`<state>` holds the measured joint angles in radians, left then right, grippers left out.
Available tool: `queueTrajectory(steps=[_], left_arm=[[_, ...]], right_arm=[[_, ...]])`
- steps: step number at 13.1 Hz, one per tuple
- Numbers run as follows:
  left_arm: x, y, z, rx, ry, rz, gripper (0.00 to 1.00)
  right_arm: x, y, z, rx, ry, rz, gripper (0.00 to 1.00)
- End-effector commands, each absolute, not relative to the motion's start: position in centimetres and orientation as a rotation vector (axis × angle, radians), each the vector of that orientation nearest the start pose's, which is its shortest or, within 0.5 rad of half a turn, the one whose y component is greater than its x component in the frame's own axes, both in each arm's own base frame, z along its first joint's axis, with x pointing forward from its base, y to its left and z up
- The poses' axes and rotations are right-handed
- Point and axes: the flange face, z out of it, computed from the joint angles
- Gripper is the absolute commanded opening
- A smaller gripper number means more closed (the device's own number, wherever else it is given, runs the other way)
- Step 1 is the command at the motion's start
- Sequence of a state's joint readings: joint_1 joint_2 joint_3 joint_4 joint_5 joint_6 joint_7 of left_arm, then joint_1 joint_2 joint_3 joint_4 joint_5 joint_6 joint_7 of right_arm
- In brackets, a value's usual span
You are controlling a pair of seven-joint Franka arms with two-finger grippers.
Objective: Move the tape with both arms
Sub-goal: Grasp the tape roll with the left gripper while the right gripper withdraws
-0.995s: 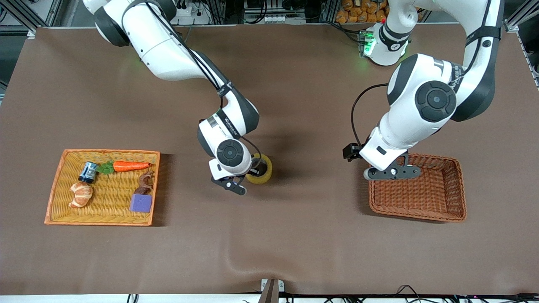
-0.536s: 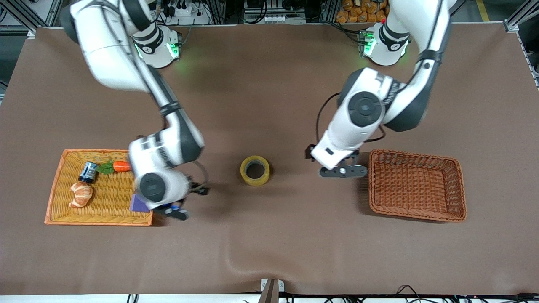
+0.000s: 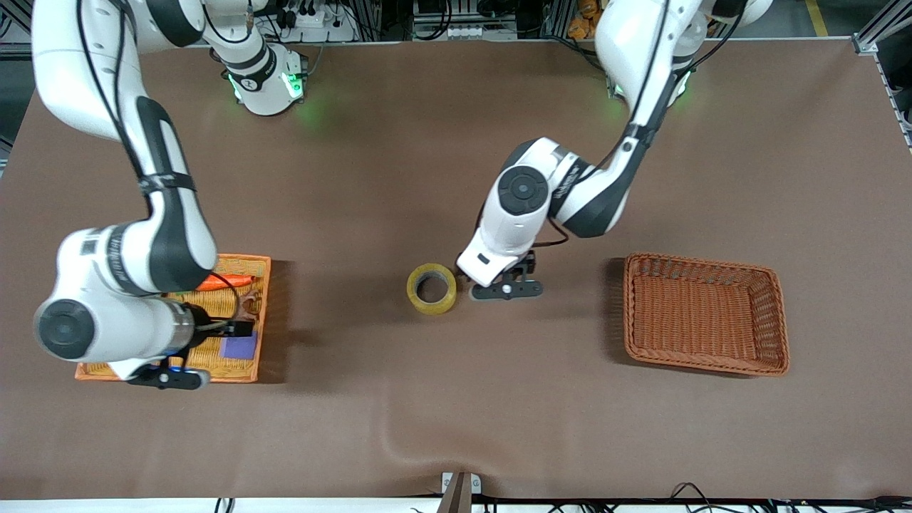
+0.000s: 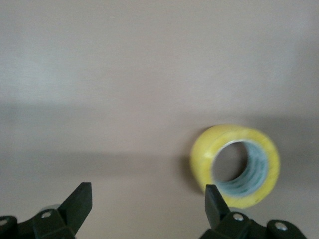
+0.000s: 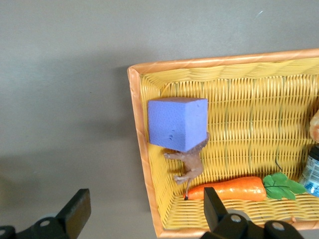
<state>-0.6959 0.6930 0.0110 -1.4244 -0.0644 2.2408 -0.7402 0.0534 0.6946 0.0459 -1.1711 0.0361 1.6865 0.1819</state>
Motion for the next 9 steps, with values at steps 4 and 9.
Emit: queueTrajectory(steps=[4, 9], left_arm=[[56.2, -52.5, 24.0, -3.347, -0.228, -0.260, 1.00], [54.4, -53.6, 20.4, -3.324, -0.183, -0.210, 1.00]], right_arm=[[62.5, 0.7, 44.6, -3.023, 0.026, 0.191, 1.00], [59.9, -4.5, 54.7, -3.042, 0.088, 0.117, 1.00]])
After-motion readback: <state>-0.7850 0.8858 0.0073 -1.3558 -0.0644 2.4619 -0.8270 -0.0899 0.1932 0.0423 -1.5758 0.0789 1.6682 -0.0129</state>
